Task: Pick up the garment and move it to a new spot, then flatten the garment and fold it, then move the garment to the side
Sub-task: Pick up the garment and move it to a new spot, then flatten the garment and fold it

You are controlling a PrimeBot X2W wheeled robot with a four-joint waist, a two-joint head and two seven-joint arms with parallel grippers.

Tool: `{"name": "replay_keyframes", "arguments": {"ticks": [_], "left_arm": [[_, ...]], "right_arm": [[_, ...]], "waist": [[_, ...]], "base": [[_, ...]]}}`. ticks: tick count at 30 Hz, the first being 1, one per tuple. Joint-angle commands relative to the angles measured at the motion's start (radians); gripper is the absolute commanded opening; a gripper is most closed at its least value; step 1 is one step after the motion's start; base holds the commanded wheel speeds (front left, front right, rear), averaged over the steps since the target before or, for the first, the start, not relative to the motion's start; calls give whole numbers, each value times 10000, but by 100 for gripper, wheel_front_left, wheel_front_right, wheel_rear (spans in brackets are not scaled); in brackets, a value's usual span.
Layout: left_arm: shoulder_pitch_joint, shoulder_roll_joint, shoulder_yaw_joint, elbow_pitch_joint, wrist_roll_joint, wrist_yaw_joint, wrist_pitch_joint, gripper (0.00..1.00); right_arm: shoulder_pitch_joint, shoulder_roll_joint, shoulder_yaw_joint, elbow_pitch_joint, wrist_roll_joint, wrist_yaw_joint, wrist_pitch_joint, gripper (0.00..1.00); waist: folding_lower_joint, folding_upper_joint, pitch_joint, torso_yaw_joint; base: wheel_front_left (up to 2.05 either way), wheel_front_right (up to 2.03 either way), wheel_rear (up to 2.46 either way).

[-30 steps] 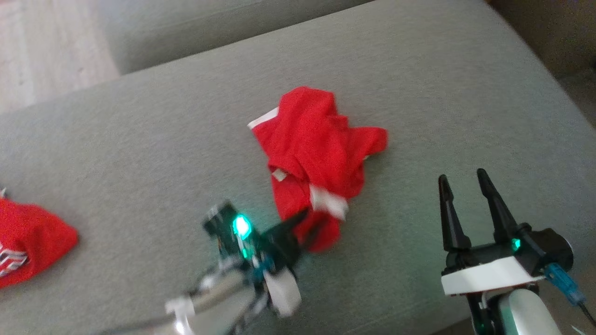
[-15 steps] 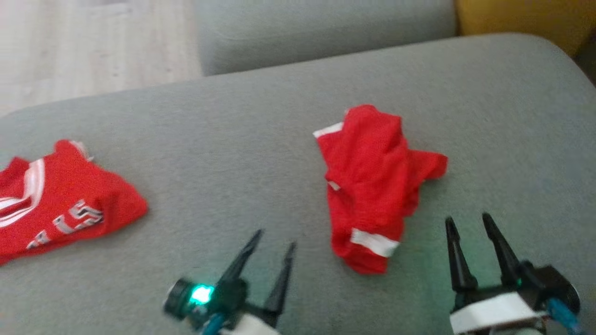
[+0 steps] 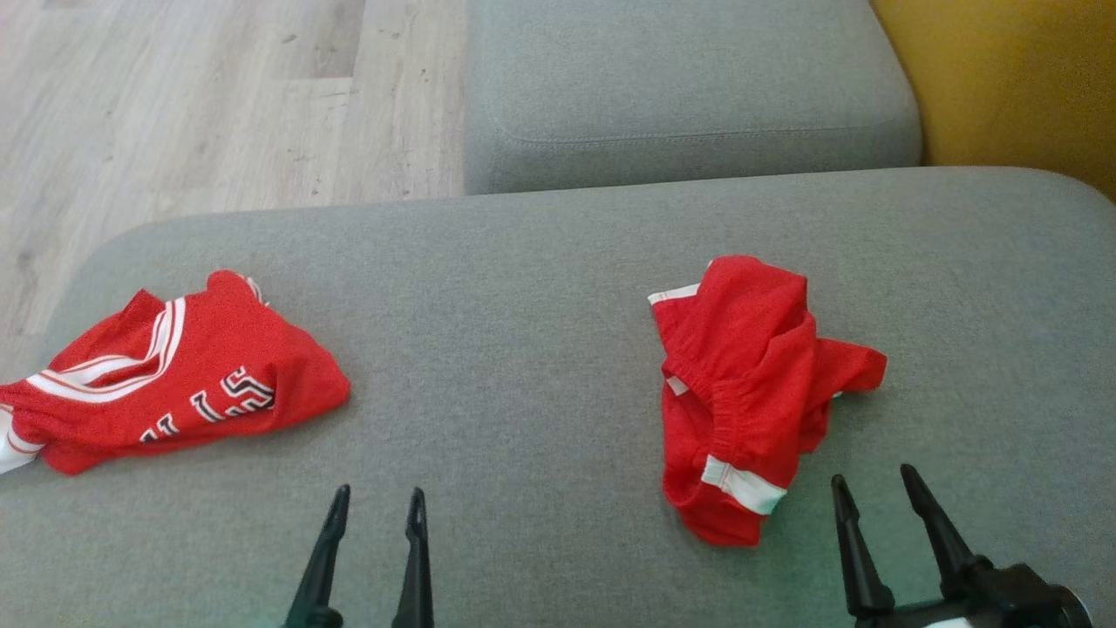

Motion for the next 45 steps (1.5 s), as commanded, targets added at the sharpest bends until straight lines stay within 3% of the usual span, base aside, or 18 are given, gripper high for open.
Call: {"name": "replay_keyframes", "arguments": {"ticks": [1, 9, 27, 36, 45], "left_arm": [[-331, -105, 425, -394, 262, -112, -97, 100], [-13, -492, 999, -599, 597, -334, -97, 100], [93, -683, 1252, -480, 672, -581, -97, 100], [-441, -687, 367, 454, 82, -1642, -97, 100], [-2414, -688, -2006, 2724, -1824, -2711, -97, 100]], "right_arm": [[-350, -74, 250, -417, -50, -7, -38, 100], [-287, -74, 303, -646, -241, -7, -38, 100], [-214, -74, 363, -645, -69, -7, -38, 100], [-242, -74, 649, -616, -138, -7, -38, 100], [-504, -74, 881, -700, -119, -7, -38, 100]], "waist": [[2, -1, -17, -49], [2, -1, -62, -33], [2, -1, -133, 86], [2, -1, 70, -661], [2, -1, 852, -2222]], "base": [[0, 0, 0], [0, 0, 0], [0, 0, 0], [0, 0, 0], [0, 0, 0]]}}
